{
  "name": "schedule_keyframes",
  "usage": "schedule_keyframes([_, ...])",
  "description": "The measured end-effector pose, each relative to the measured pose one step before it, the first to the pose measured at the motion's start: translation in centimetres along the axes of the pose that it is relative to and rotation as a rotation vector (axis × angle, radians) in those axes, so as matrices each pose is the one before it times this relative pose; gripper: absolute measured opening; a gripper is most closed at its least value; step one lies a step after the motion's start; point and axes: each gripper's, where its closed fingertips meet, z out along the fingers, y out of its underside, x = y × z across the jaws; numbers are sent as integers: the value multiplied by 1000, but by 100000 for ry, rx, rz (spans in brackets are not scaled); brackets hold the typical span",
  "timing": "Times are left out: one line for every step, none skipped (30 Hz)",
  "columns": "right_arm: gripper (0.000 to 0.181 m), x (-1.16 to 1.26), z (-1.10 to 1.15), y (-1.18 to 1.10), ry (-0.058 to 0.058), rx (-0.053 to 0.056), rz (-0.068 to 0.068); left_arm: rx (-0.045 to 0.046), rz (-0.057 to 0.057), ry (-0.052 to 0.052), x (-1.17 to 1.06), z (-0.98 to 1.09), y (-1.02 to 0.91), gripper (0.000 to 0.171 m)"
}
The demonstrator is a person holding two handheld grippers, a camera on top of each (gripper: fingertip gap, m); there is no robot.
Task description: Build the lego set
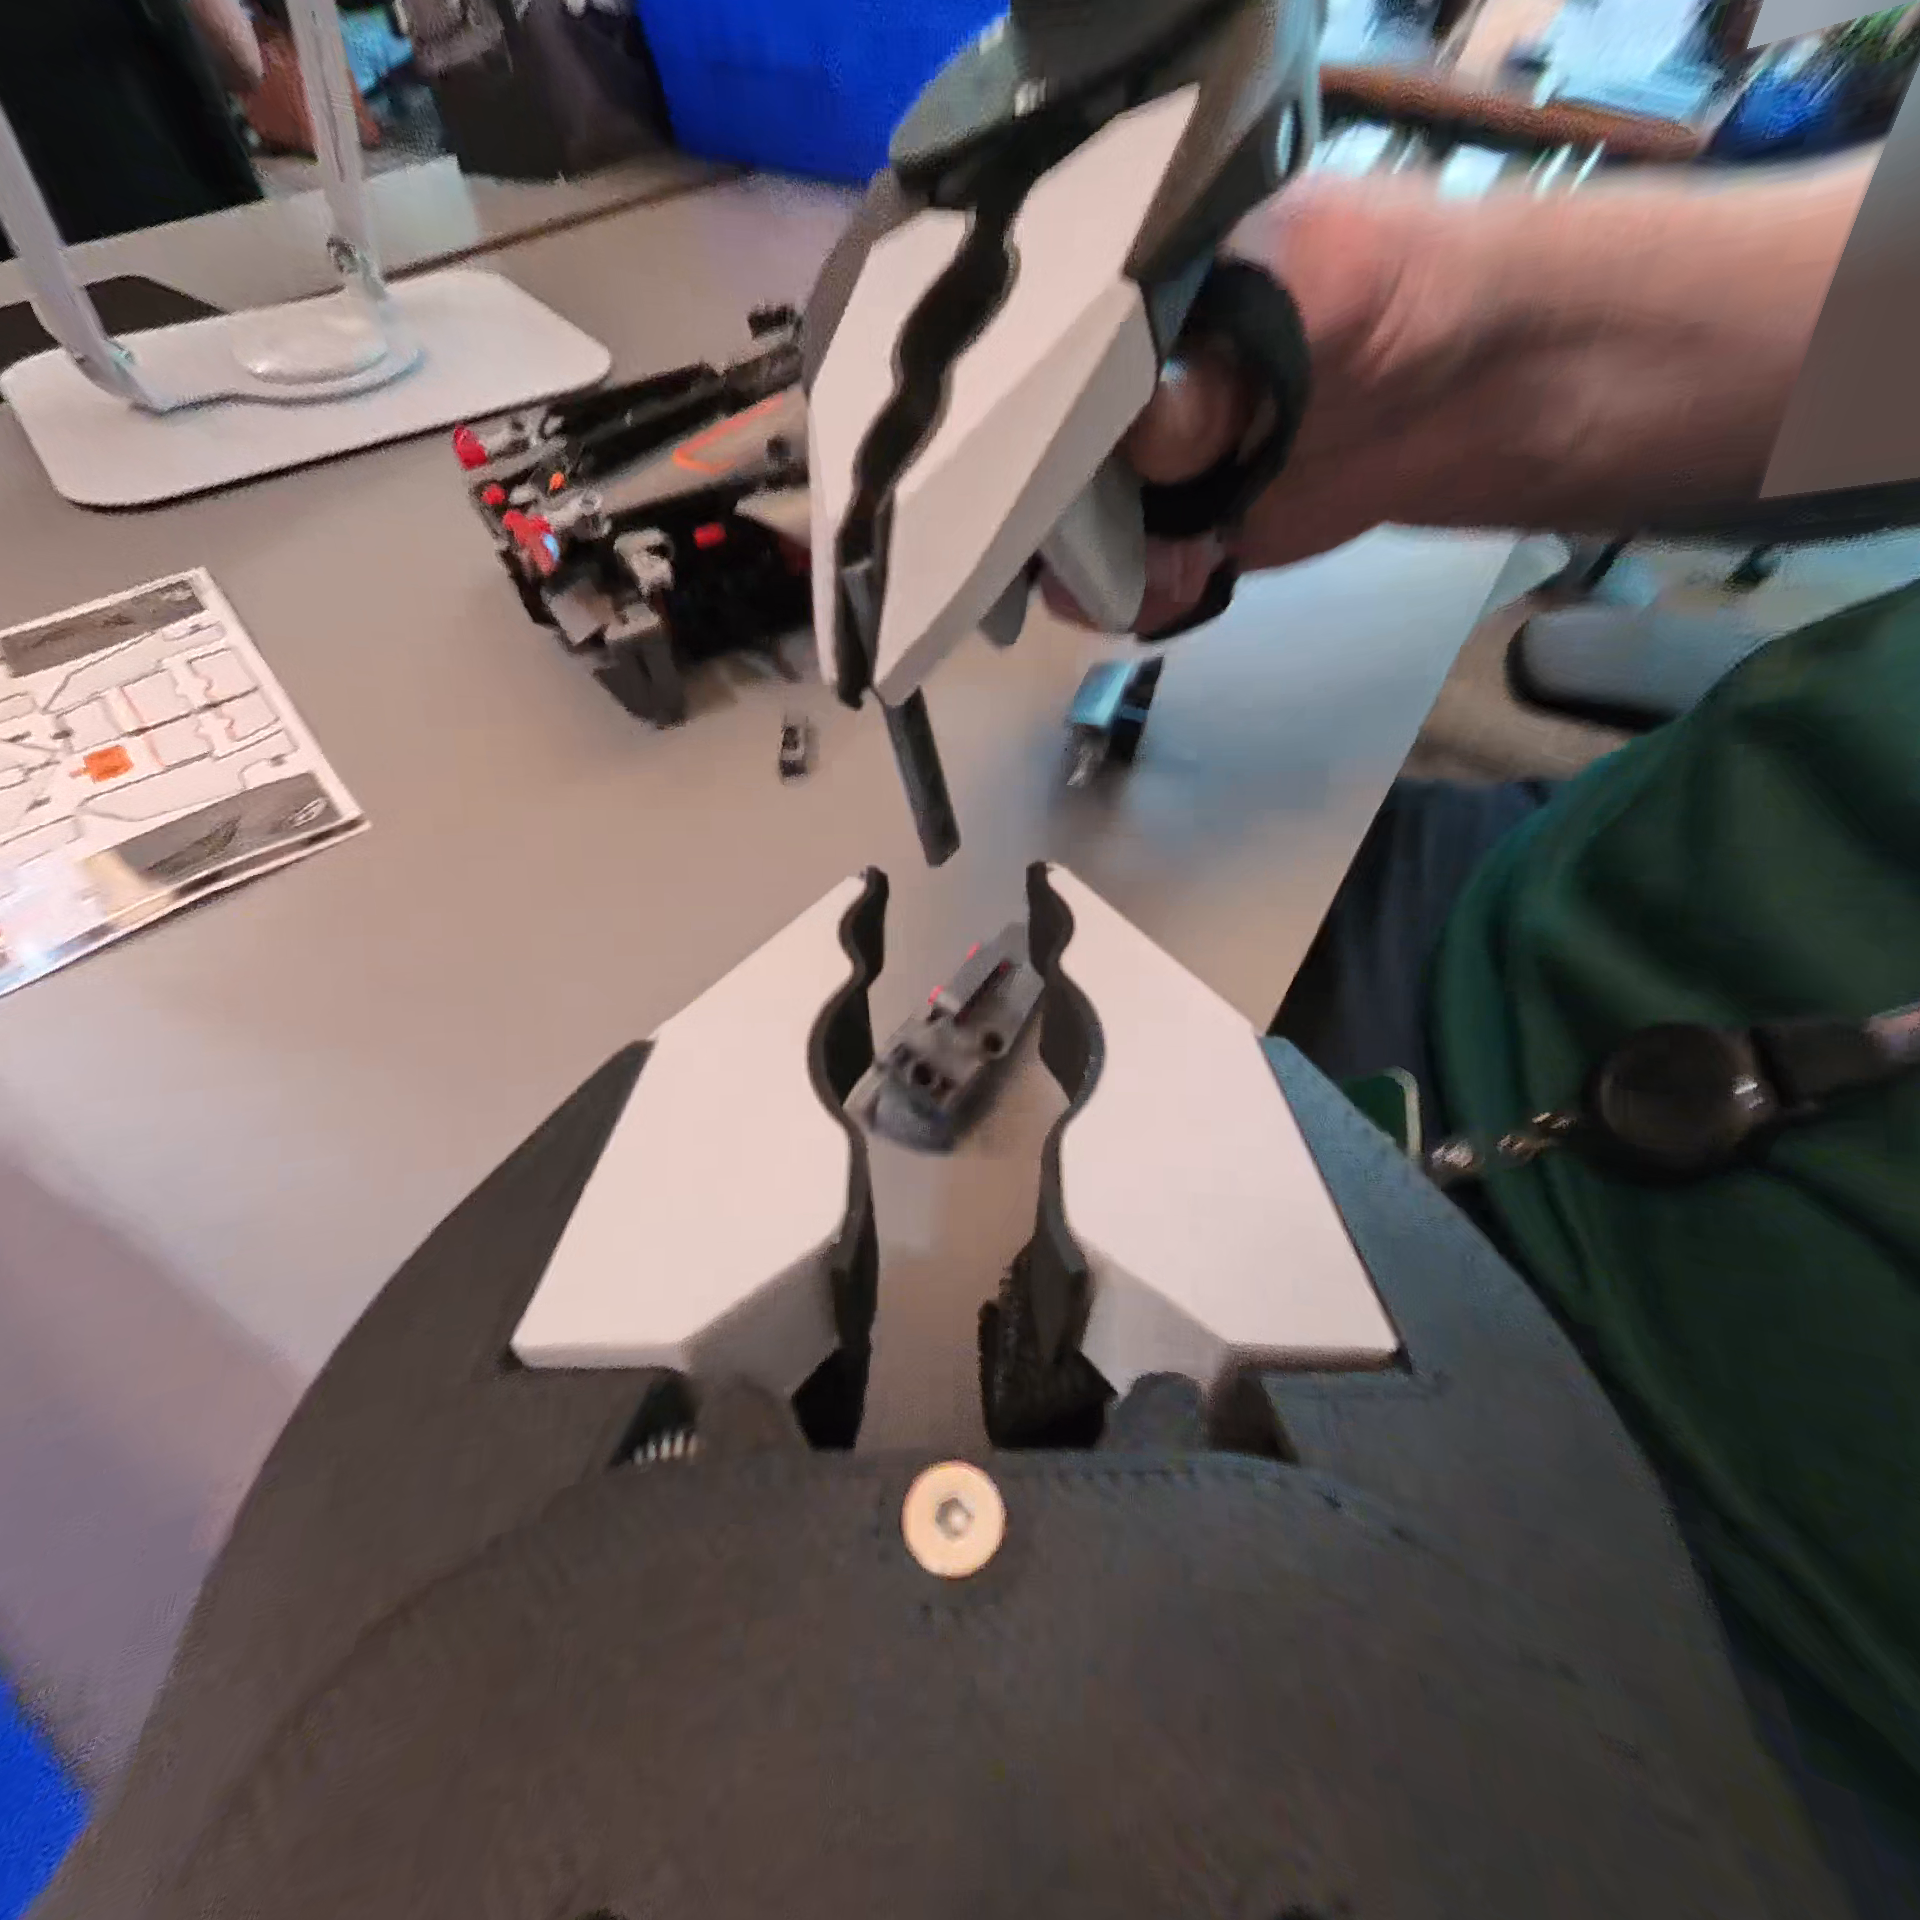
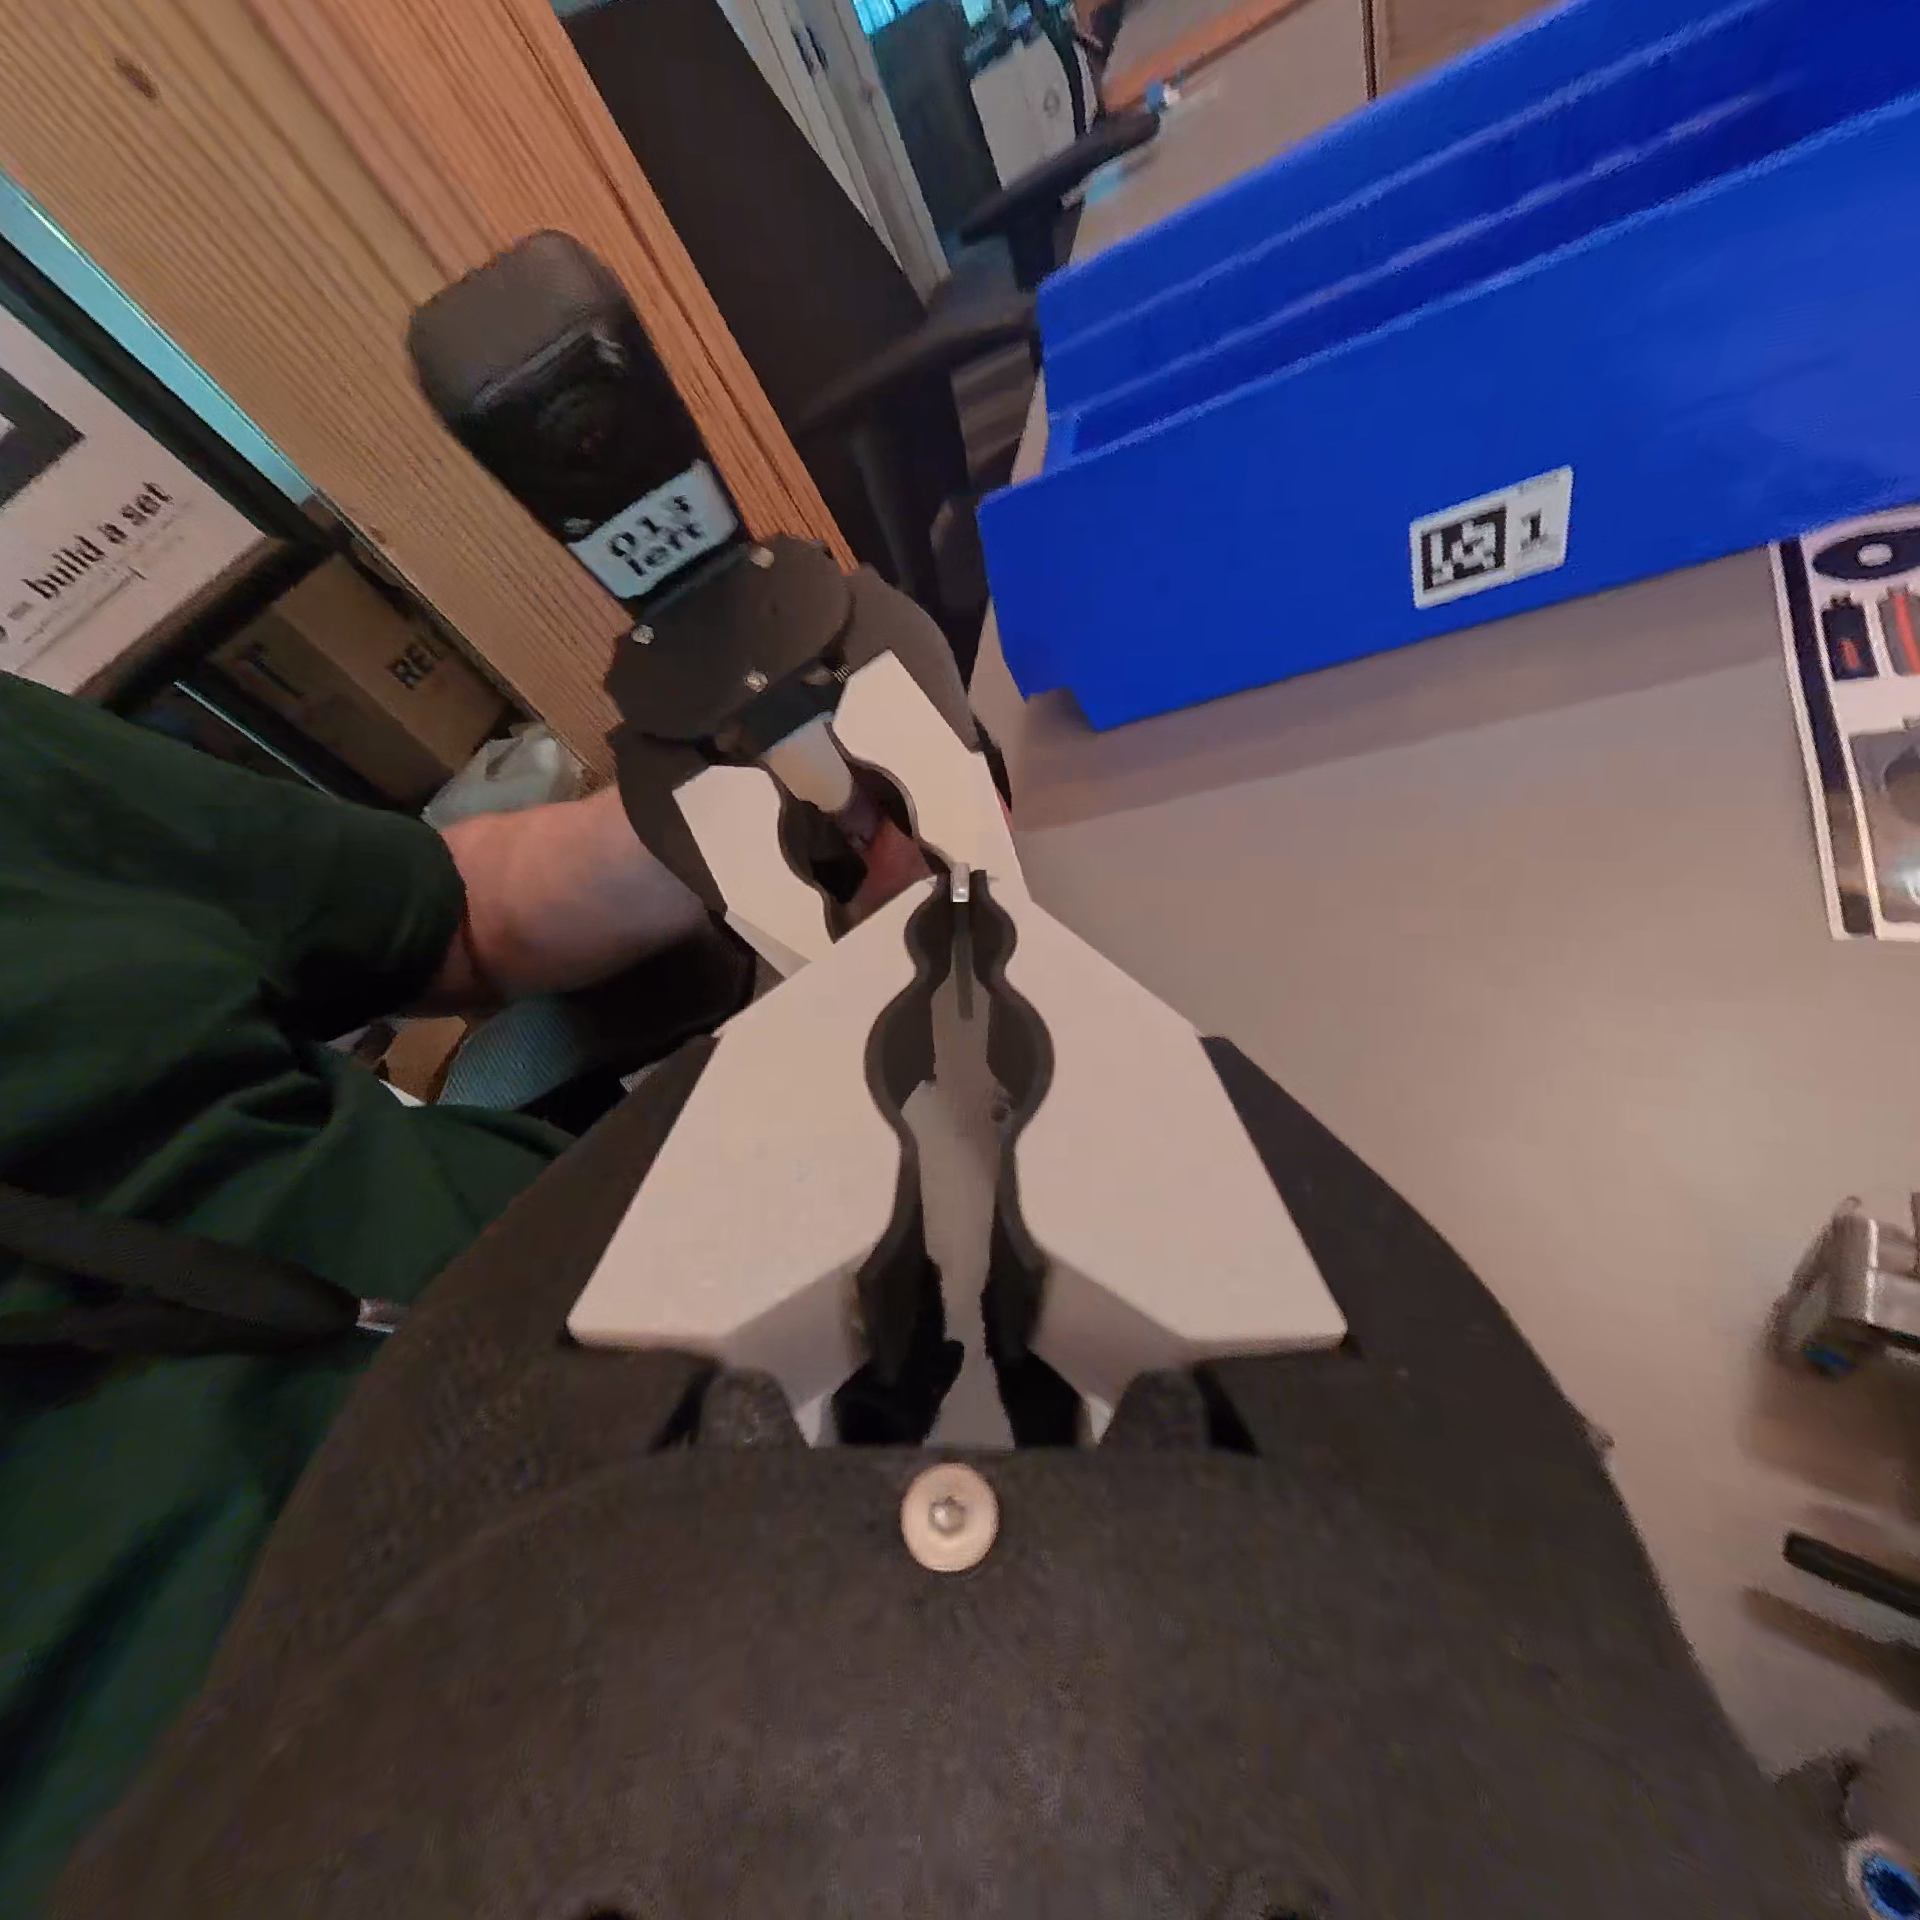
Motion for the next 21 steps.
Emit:
schedule_keyframes([0,-270,-38,-388,-1260,2404,99,3715,-3048,2118,163,36,-644,21])
schedule_keyframes([0,-263,16,-106,-1573,516,396,4354,-2451,773,-10,-27,-652,13])
schedule_keyframes([0,-145,28,31,-460,-390,-844,4031,-2585,1161,18,-42,-560,4])
schedule_keyframes([0,-25,-54,-103,578,836,-1483,1062,-1843,1246,58,30,-142,4])
schedule_keyframes([0,-44,-71,36,-20,-342,236,-21,729,-920,-152,-43,-14,2])
schedule_keyframes([0,-123,-93,11,-477,-264,66,-48,2946,-1619,-60,-67,-64,2])
schedule_keyframes([2,99,-153,90,1087,-1070,-688,-1729,4273,-3234,-161,-23,43,1])
schedule_keyframes([5,-18,-208,311,224,-3488,97,-2714,6420,-4762,-298,-86,40,0])
schedule_keyframes([13,-55,-243,493,-163,-5689,1386,-3281,8889,-5515,-289,-133,-39,0])
schedule_keyframes([22,100,-312,370,1311,-5556,1666,-5312,11868,-7817,-519,-151,79,0])
schedule_keyframes([25,-23,-360,230,1045,-4787,391,-6775,14522,-8124,-506,-133,161,0])
schedule_keyframes([24,-104,-401,100,282,-4256,403,-6845,15942,-7905,-474,-105,124,0])
schedule_keyframes([25,13,-389,-163,476,-2578,1356,-5160,14303,-6405,-365,-74,-75,0])
schedule_keyframes([30,-109,-273,-252,-877,-1765,1999,-2657,10010,-3403,-123,-4,-313,0])
schedule_keyframes([31,-198,-127,-177,-1793,-1996,1763,-2167,6994,-2358,-123,65,-253,0])
schedule_keyframes([32,174,18,115,272,-3187,1634,-2318,6274,-2509,-200,89,-120,0])
schedule_keyframes([32,311,150,225,775,-3559,1603,-1232,4468,-1257,-88,79,-145,0])
schedule_keyframes([29,31,196,-74,-1023,-1262,956,-985,2815,215,71,112,-73,0])
schedule_keyframes([24,-11,110,-346,-1043,995,504,-1881,3836,-710,6,144,121,0])
schedule_keyframes([20,46,110,-94,-442,-632,468,-1489,3631,-1607,-131,82,158,0])
schedule_keyframes([14,129,166,197,568,-2535,-613,-116,683,413,28,23,26,0])
